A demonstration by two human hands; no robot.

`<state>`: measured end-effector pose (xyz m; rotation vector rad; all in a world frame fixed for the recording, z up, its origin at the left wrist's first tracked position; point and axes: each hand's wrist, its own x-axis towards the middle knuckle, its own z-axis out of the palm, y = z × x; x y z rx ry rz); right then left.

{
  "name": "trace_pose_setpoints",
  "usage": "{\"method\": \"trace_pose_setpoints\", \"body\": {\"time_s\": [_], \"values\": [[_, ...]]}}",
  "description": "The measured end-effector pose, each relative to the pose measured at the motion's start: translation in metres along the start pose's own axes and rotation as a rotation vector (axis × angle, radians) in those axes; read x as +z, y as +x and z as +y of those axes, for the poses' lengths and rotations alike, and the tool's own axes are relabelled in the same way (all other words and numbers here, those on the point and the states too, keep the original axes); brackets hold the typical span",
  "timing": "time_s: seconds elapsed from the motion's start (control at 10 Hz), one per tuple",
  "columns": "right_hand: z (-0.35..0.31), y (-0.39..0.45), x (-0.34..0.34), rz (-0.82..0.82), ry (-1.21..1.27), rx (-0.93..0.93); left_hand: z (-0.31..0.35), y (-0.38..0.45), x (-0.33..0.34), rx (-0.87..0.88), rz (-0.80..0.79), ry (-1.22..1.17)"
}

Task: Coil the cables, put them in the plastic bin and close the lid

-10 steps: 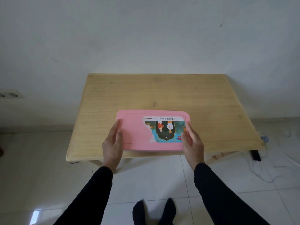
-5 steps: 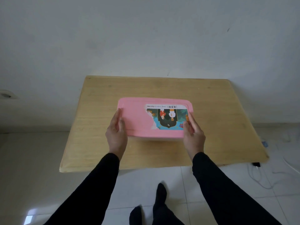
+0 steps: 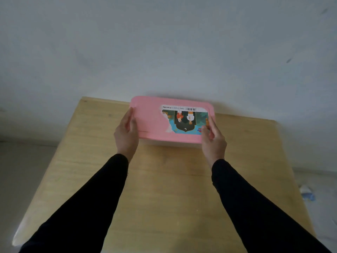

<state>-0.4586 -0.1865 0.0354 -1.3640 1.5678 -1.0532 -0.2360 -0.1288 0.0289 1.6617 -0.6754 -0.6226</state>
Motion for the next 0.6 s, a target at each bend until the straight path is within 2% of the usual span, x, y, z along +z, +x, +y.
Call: {"method": "trace_pose_setpoints", "body": {"time_s": [0.3,0.4,0.5,0.6], "values": [[0.006,0.028,0.014,0.000,-0.002,-0.020,0.007,0.029,0.016,0.008,0.035,0.085],[0.007,0.024,0.012,-0.018,-0.073,-0.069,0.006,0.026,0.015,0.028,0.036,0.120],[0.000,0.032,0.008,-0.082,-0.141,-0.021,0.011,0.033,0.014,0.013,-0.010,0.157],[-0.003,0.024,0.005,-0.067,-0.248,-0.058,0.005,0.030,0.002,0.073,-0.072,0.218]]}}
